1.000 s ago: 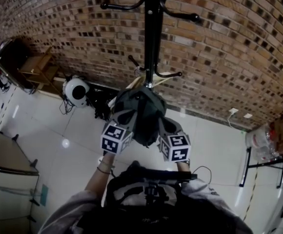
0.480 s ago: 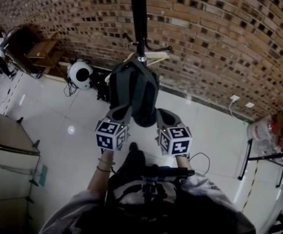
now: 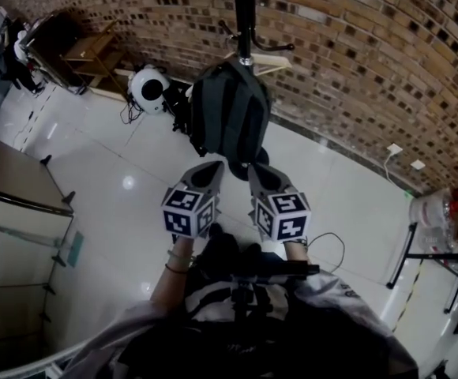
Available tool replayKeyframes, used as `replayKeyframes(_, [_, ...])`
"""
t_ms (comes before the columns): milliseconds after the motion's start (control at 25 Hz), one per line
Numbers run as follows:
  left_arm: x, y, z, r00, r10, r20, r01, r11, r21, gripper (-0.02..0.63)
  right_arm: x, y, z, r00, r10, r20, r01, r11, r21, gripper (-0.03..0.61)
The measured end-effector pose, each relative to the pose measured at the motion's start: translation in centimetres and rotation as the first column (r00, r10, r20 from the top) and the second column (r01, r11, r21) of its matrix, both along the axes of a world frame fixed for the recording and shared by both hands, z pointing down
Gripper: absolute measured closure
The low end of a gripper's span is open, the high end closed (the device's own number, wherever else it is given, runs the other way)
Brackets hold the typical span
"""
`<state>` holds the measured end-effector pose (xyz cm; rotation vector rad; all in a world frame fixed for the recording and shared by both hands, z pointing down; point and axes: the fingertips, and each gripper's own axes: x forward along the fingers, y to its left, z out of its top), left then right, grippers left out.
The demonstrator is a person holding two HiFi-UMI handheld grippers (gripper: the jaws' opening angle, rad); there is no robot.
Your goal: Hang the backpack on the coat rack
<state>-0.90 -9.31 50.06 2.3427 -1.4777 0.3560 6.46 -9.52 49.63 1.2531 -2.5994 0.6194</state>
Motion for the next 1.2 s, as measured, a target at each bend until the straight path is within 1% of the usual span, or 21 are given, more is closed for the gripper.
replayKeyframes(200, [-0.2,1.3,1.1,1.0,0.013,0.004,-0.013,1.0,-0.026,0.611,-0.9,1.1,0.1,1.0,-0.009,0.016,0.009,1.0,0.0,0.569])
replayKeyframes(400, [-0.7,2.0,1.5,0.999,0.035,0.003,-0.035,0.999,-0.038,0.611,-1.1,1.5,-0.1,1.0,0.016,0.022,-0.016,1.0,0.0,0.569])
replayKeyframes(520, [-1.0,2.4,1.1,0.998,0.061,0.008,-0.061,0.998,-0.02,0.611,-1.7,1.8,-0.2,0.999,0.032,0.021,-0.032,0.999,-0.008,0.569])
replayKeyframes(680, [-1.9,3.0,1.1,0.994,0.106,0.033,-0.106,0.994,-0.001,0.611,-3.2,2.7,-0.1,0.999,0.045,-0.004,-0.045,0.999,-0.001,0.569])
replayKeyframes(880, [-3.2,3.4,0.8,0.99,0.14,-0.001,-0.14,0.99,0.021,0.611,-5.3,3.4,-0.1,0.998,0.052,-0.021,-0.051,0.999,0.003,0.569])
replayKeyframes(1080, [-4.5,3.9,1.4,0.984,0.176,-0.034,-0.176,0.984,0.009,0.611,-7.1,4.0,0.6,0.998,0.056,-0.037,-0.056,0.998,-0.003,0.569])
replayKeyframes(1200, [-4.9,4.1,1.2,0.97,0.217,-0.111,-0.215,0.976,0.023,0.612,-8.5,4.2,0.6,0.998,0.041,-0.043,-0.04,0.999,0.004,0.569])
